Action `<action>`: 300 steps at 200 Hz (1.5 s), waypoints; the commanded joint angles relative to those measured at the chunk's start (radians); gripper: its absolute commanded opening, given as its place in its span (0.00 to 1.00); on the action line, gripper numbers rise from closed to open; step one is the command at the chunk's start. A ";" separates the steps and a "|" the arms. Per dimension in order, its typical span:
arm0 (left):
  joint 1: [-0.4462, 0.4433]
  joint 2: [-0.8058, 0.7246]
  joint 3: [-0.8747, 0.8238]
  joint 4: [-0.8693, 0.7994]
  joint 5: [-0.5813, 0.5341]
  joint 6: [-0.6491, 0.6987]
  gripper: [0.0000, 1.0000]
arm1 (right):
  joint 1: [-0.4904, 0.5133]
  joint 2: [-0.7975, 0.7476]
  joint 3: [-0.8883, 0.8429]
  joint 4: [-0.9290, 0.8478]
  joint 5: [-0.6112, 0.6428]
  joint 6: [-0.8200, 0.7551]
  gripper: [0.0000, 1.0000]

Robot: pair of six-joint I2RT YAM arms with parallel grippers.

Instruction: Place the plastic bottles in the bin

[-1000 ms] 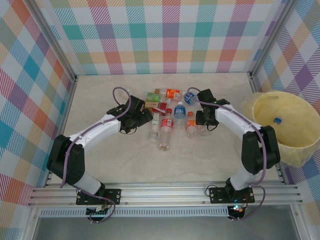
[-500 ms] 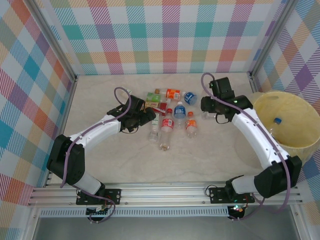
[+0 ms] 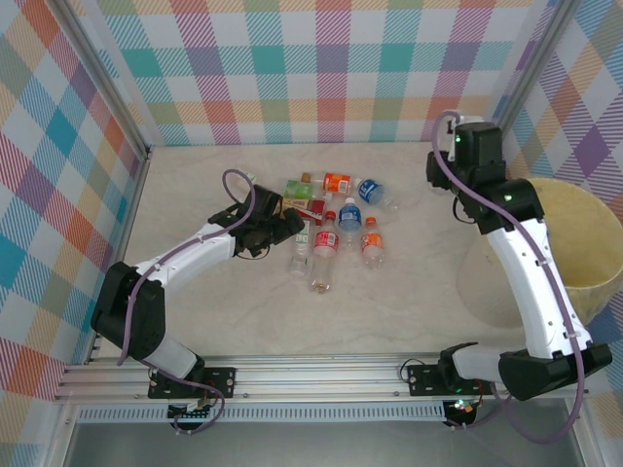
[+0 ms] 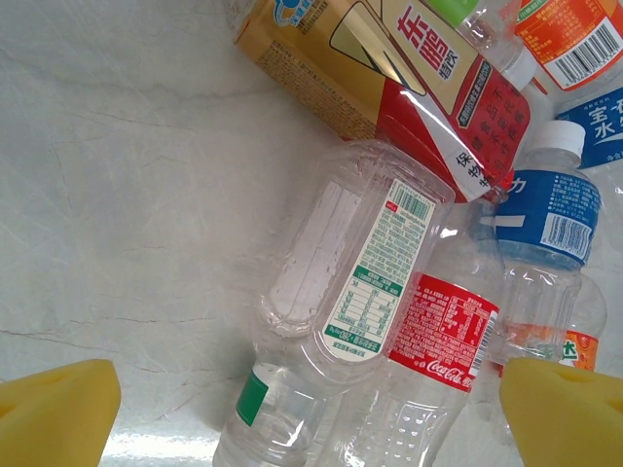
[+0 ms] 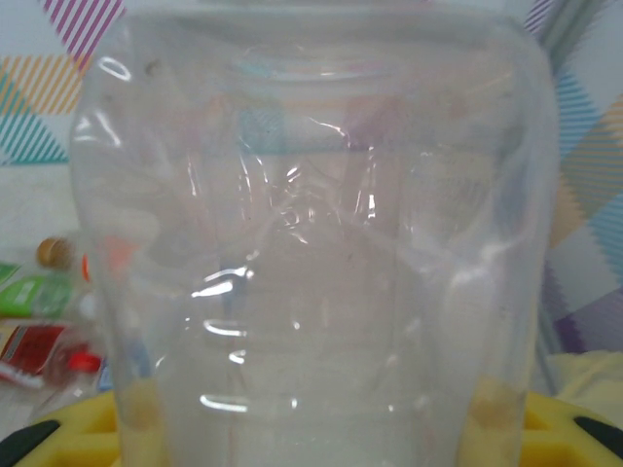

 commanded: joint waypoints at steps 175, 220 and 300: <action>0.012 0.009 -0.017 0.014 0.050 0.013 1.00 | -0.816 -0.030 0.076 -0.363 -0.402 -0.018 0.43; 0.012 0.014 -0.022 0.026 0.069 0.032 1.00 | -0.816 -0.057 -0.021 -0.343 -0.430 -0.006 0.44; 0.012 0.021 -0.035 0.058 0.095 0.043 1.00 | -0.816 -0.085 -0.171 -0.238 -0.582 0.032 0.52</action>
